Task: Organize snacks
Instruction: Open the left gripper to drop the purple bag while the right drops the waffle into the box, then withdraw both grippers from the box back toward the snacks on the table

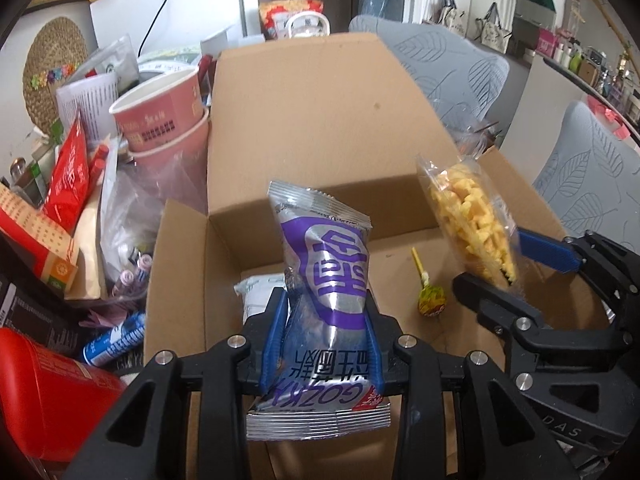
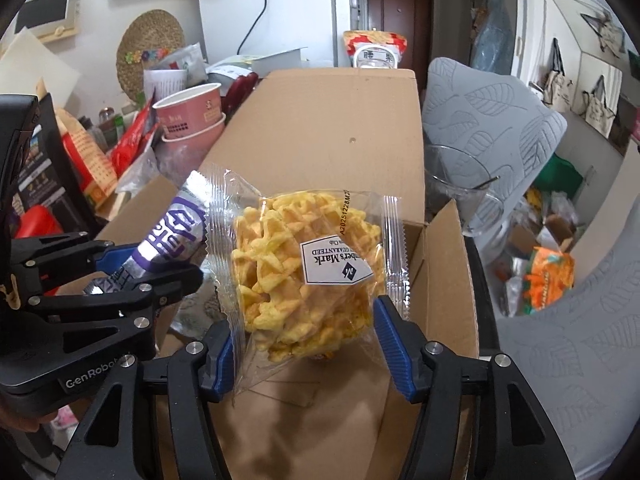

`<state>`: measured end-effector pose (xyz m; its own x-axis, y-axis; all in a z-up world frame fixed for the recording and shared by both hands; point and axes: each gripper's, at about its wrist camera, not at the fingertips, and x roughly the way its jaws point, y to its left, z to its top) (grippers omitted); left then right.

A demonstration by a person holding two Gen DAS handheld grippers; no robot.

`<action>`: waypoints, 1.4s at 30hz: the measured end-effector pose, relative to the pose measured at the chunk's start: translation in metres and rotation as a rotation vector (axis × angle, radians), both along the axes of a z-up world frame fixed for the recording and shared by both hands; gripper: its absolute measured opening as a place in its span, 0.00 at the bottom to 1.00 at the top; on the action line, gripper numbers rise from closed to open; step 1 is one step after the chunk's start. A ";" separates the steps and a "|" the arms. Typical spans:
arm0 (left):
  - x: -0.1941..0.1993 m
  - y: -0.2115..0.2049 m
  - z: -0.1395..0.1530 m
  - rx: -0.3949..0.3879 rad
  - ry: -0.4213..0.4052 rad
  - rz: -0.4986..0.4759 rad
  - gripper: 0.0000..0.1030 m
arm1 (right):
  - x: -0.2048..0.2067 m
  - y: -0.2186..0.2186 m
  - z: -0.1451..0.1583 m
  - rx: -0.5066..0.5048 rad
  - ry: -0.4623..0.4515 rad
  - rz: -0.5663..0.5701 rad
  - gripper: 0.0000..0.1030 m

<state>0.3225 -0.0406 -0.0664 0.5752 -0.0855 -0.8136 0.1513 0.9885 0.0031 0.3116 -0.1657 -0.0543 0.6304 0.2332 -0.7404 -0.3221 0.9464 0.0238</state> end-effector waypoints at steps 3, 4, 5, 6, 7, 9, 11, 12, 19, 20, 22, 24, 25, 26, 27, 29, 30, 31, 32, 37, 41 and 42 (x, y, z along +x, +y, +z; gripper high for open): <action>0.001 -0.001 -0.003 0.018 0.002 0.014 0.34 | -0.001 -0.002 -0.002 -0.011 -0.006 -0.015 0.60; -0.001 -0.002 -0.002 0.023 -0.004 0.014 0.34 | -0.001 -0.003 -0.002 -0.013 -0.008 -0.016 0.61; -0.002 -0.003 -0.001 0.032 -0.007 0.014 0.35 | -0.002 -0.003 -0.001 -0.017 -0.011 -0.016 0.61; -0.003 -0.005 0.000 0.047 -0.009 0.014 0.36 | -0.003 -0.004 -0.001 -0.025 -0.014 -0.018 0.61; -0.006 -0.007 0.001 0.059 -0.011 0.015 0.36 | -0.004 -0.004 0.000 -0.032 -0.015 -0.019 0.62; -0.007 -0.008 0.004 0.062 -0.014 0.012 0.46 | -0.006 -0.004 0.001 -0.043 -0.019 -0.021 0.69; -0.011 -0.008 0.008 0.065 -0.023 0.019 0.50 | -0.010 -0.004 0.004 -0.044 -0.027 -0.021 0.69; -0.013 -0.007 0.011 0.063 -0.030 0.018 0.50 | -0.012 -0.005 0.006 -0.046 -0.032 -0.022 0.69; -0.024 -0.003 0.035 0.047 -0.070 0.033 0.50 | -0.028 -0.009 0.028 -0.039 -0.073 -0.030 0.69; -0.027 -0.002 0.040 0.049 -0.082 0.037 0.50 | -0.031 -0.009 0.033 -0.037 -0.082 -0.031 0.69; -0.034 -0.001 0.050 0.042 -0.096 0.038 0.50 | -0.038 -0.008 0.042 -0.031 -0.097 -0.029 0.69; -0.041 0.000 0.059 0.034 -0.109 0.037 0.50 | -0.047 -0.008 0.053 -0.025 -0.117 -0.026 0.69; -0.046 0.000 0.065 0.031 -0.122 0.037 0.50 | -0.051 -0.009 0.057 -0.023 -0.125 -0.024 0.69; -0.052 0.001 0.072 0.030 -0.136 0.037 0.50 | -0.055 -0.009 0.061 -0.021 -0.136 -0.023 0.69; -0.056 0.001 0.076 0.029 -0.146 0.036 0.50 | -0.061 -0.008 0.067 -0.018 -0.147 -0.022 0.69; -0.067 0.002 0.088 0.029 -0.176 0.035 0.50 | -0.070 -0.009 0.077 -0.012 -0.167 -0.023 0.69; -0.073 0.002 0.095 0.028 -0.190 0.035 0.50 | -0.076 -0.009 0.083 -0.007 -0.179 -0.025 0.69; -0.079 0.003 0.101 0.026 -0.205 0.033 0.50 | -0.080 -0.009 0.087 -0.003 -0.186 -0.026 0.69; -0.084 0.003 0.107 0.023 -0.218 0.032 0.50 | -0.085 -0.010 0.091 0.003 -0.192 -0.027 0.69; -0.116 0.005 0.135 0.015 -0.282 0.021 0.50 | -0.111 -0.013 0.114 0.027 -0.234 -0.027 0.69; -0.139 0.005 0.151 0.010 -0.322 0.007 0.50 | -0.135 -0.013 0.131 0.030 -0.274 -0.025 0.69; -0.146 0.004 0.155 0.009 -0.331 0.003 0.50 | -0.143 -0.013 0.136 0.032 -0.283 -0.025 0.69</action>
<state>0.1770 -0.0364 0.0884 0.8085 -0.0766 -0.5835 0.1375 0.9886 0.0607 0.1689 -0.1791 0.0820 0.8166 0.2359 -0.5269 -0.2972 0.9542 -0.0335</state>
